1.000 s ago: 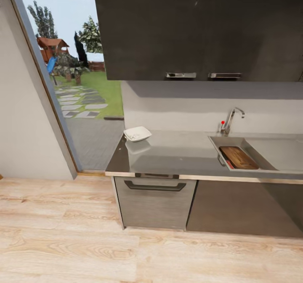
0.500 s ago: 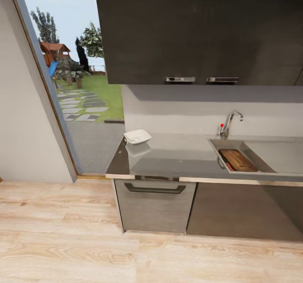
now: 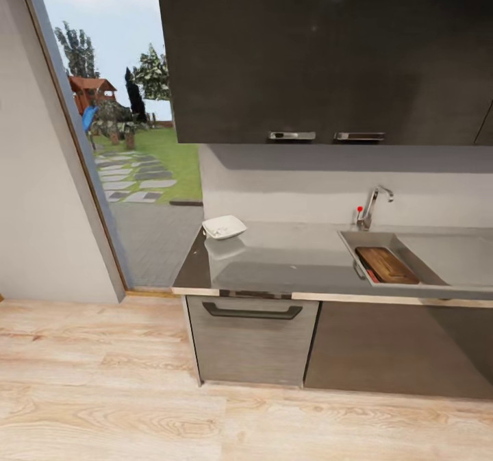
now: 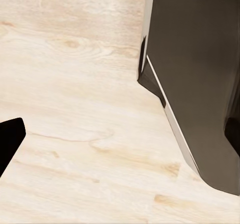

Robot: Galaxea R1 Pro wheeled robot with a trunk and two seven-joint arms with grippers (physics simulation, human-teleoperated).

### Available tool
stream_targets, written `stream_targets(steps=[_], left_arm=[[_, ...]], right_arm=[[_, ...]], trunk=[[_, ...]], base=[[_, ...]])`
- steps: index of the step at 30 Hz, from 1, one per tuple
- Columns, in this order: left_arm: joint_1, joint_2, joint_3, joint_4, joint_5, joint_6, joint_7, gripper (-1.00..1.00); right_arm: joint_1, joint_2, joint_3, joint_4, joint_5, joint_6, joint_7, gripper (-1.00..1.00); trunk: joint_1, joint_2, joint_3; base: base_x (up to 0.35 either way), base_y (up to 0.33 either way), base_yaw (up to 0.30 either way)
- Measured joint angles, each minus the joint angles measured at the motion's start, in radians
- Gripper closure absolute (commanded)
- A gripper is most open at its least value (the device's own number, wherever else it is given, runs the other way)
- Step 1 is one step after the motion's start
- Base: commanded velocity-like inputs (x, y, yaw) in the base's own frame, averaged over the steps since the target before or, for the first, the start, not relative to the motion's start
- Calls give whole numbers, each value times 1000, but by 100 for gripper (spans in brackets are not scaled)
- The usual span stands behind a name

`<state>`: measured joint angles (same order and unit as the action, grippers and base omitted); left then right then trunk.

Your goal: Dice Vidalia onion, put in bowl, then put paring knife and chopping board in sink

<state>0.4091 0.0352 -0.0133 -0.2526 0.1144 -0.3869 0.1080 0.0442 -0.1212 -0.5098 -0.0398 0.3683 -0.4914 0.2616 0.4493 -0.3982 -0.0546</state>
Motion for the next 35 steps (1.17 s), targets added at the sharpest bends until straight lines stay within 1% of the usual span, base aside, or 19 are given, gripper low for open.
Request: stream_targets(steps=[10, 23, 35], left_arm=[[0, 0, 0, 0, 0, 0, 0, -100], [0, 0, 0, 0, 0, 0, 0, -100], [0, 0, 0, 0, 0, 0, 0, -100]], right_arm=[[0, -1, 1, -10, 1, 0, 0, -100], [0, 0, 2, -18, -1, 1, 1, -100], [0, 15, 2, -18, -2, 1, 1, -100]], trunk=[[0, 0, 15], [0, 0, 16], [0, 0, 16]], base=[[0, 0, 0], [0, 0, 0], [0, 0, 0]])
